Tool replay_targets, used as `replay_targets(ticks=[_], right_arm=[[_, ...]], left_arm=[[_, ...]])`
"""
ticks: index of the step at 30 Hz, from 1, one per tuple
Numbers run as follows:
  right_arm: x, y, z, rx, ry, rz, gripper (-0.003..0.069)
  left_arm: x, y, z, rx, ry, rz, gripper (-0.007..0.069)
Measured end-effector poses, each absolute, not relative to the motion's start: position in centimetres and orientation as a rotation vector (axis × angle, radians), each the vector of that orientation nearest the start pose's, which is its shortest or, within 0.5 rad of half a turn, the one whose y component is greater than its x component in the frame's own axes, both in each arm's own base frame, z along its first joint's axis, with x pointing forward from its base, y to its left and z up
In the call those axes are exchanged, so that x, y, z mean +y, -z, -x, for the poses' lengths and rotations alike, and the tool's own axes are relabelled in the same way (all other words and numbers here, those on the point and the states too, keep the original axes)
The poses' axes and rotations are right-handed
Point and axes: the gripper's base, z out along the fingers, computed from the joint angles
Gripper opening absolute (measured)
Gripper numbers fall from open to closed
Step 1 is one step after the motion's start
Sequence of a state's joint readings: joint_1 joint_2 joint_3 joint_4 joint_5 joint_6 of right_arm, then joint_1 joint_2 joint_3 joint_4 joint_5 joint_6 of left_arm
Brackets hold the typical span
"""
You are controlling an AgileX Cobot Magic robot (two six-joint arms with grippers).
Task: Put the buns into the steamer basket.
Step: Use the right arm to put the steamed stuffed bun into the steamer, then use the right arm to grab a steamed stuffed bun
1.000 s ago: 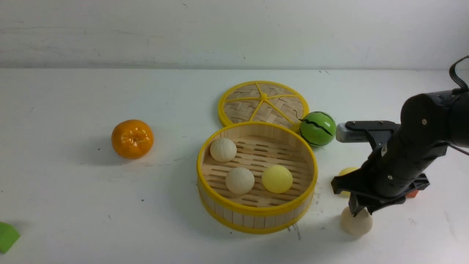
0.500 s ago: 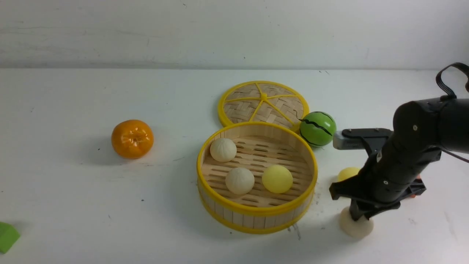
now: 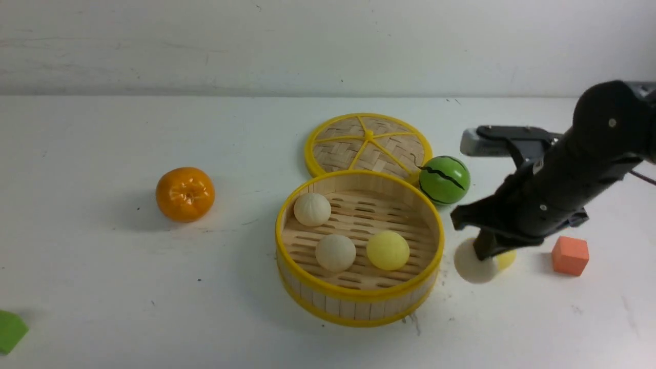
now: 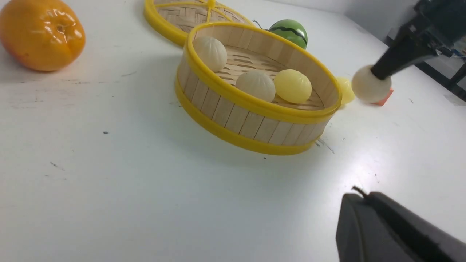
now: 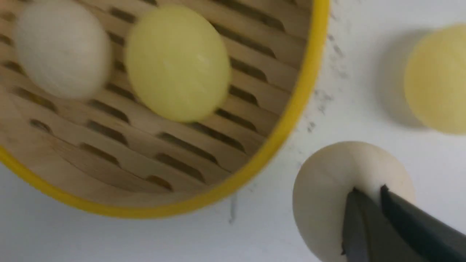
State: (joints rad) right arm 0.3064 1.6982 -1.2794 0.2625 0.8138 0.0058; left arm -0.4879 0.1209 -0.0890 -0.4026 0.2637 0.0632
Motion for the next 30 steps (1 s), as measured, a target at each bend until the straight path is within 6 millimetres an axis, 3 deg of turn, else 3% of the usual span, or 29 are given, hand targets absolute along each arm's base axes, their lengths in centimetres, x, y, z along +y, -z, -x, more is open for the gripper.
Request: replay_targets(ticks=[6, 12, 18, 21, 25, 26, 28, 30], right_arm=[[15.1, -26.1, -37.2, 2.646, -0.469, 0.263, 0.0002], [16.6, -23.6, -41.0, 2.659, -0.467, 0.266, 0.0003], [17.0, -21.1, -42.4, 2.694, -0.453, 0.266, 0.0041], [17.1, -20.9, -42.7, 2.681, -0.45, 0.262, 0.0149], [17.1, -21.9, -42.7, 2.686, -0.459, 0.276, 0.0363], [17.1, -22.0, -42.6, 2.688, -0.46, 0.278, 0.0374], [16.9, -23.8, -41.8, 2.703, -0.461, 0.306, 0.0472], [16.5, -25.8, -40.9, 2.695, -0.432, 0.34, 0.0503]], left_arm=[[-3.7, -21.4, -5.1, 1.795, 0.677, -0.222, -0.0013], [-3.7, -21.4, -5.1, 1.795, 0.677, -0.222, -0.0013], [-3.7, -21.4, -5.1, 1.795, 0.677, -0.222, -0.0013], [-3.7, -21.4, -5.1, 1.795, 0.677, -0.222, -0.0013], [-3.7, -21.4, -5.1, 1.795, 0.677, -0.222, -0.0013], [-3.7, -21.4, -5.1, 1.795, 0.677, -0.222, -0.0013], [-3.7, -21.4, -5.1, 1.795, 0.677, -0.222, -0.0013], [-3.7, -21.4, -5.1, 1.795, 0.677, -0.222, -0.0013]])
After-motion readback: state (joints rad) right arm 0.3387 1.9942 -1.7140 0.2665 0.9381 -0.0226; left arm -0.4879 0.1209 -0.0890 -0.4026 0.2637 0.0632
